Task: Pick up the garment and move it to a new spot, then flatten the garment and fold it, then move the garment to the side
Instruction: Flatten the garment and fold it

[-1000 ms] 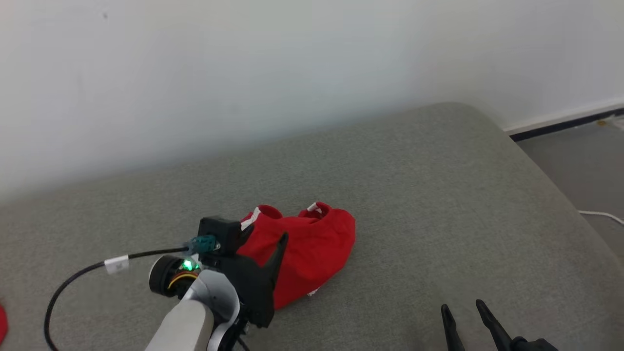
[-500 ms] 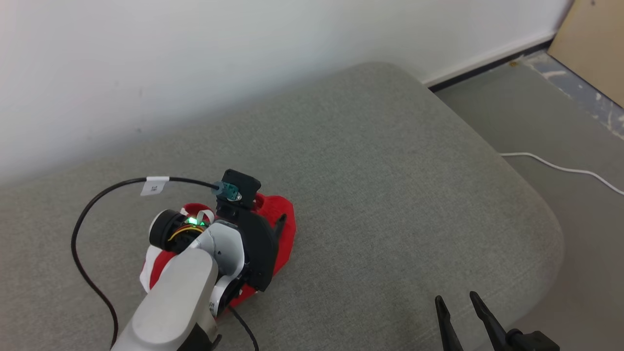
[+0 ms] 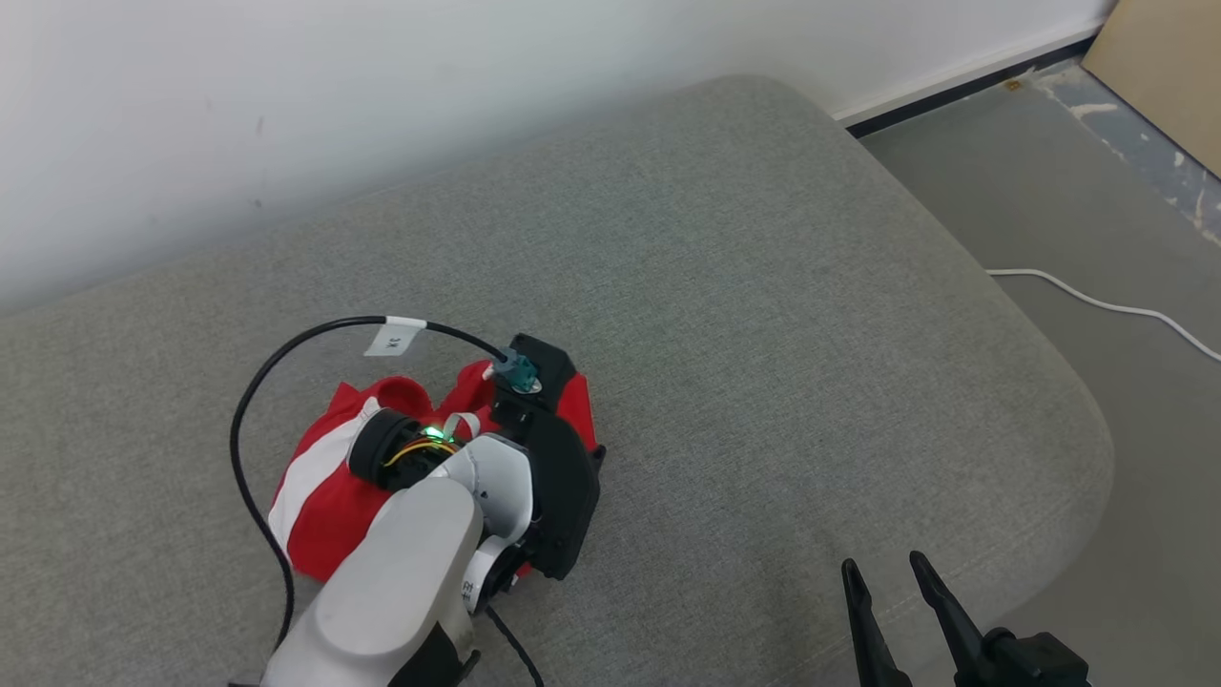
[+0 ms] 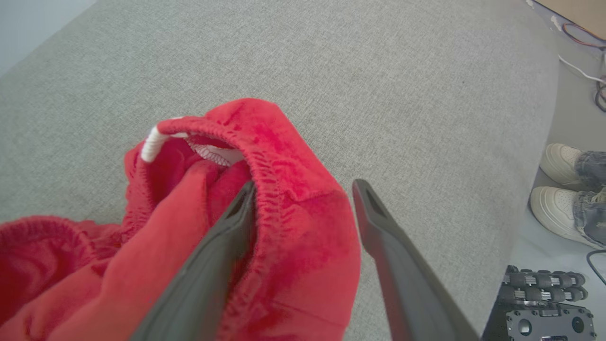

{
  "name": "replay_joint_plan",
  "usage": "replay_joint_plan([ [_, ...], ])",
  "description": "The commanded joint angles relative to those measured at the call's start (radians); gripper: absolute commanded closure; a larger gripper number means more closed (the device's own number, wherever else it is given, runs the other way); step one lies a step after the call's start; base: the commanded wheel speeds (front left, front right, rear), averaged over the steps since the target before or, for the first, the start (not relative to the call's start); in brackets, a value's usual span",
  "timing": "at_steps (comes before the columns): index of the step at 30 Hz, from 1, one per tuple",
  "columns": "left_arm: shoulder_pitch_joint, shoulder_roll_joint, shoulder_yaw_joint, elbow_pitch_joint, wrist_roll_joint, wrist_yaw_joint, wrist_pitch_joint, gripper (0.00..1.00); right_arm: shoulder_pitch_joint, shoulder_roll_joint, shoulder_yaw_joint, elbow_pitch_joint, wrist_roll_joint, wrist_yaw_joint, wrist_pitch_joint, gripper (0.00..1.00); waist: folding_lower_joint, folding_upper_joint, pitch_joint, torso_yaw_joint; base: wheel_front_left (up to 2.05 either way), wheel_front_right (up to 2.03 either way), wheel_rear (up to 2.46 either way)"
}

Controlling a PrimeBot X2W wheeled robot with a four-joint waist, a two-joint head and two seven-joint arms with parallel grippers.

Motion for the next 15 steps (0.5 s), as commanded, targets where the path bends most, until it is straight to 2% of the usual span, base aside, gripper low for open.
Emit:
replay_joint_plan([
  [1, -0.015, -0.006, -0.009, 0.005, -0.003, 0.000, -0.004, 0.00, -0.008, 0.005, 0.003, -0.004, -0.003, -0.002, -0.003, 0.00, -0.0001, -0.0001, 0.002, 0.006, 0.00, 0.00, 0.00],
  [2, -0.014, -0.009, -0.016, 0.010, -0.003, 0.000, -0.006, 0.00, -0.009, 0.006, 0.005, -0.003, -0.003, -0.002, -0.003, 0.00, -0.0001, -0.0001, 0.002, 0.006, 0.00, 0.00, 0.00],
  [3, -0.014, -0.013, -0.023, 0.015, -0.001, -0.001, -0.008, 0.62, -0.010, 0.006, 0.007, -0.003, -0.003, -0.002, -0.003, 0.00, -0.0001, -0.0001, 0.002, 0.007, 0.00, 0.00, 0.00],
  [5, -0.013, -0.018, -0.031, 0.023, -0.007, -0.001, -0.022, 1.00, -0.014, 0.007, 0.010, -0.003, -0.002, -0.002, -0.003, 0.00, -0.0001, -0.0001, 0.001, 0.005, 0.00, 0.00, 0.00],
  [8, -0.022, -0.022, -0.031, 0.022, -0.012, 0.003, -0.060, 1.00, -0.016, 0.007, 0.011, -0.004, 0.000, -0.002, -0.003, 0.00, -0.0001, -0.0001, 0.001, 0.004, 0.00, 0.00, 0.00],
  [15, -0.074, -0.032, -0.028, -0.009, -0.049, 0.003, -0.236, 1.00, -0.010, 0.009, 0.006, 0.000, 0.001, -0.002, -0.003, 0.00, -0.0001, -0.0001, -0.009, 0.015, 0.00, 0.00, 0.00],
])
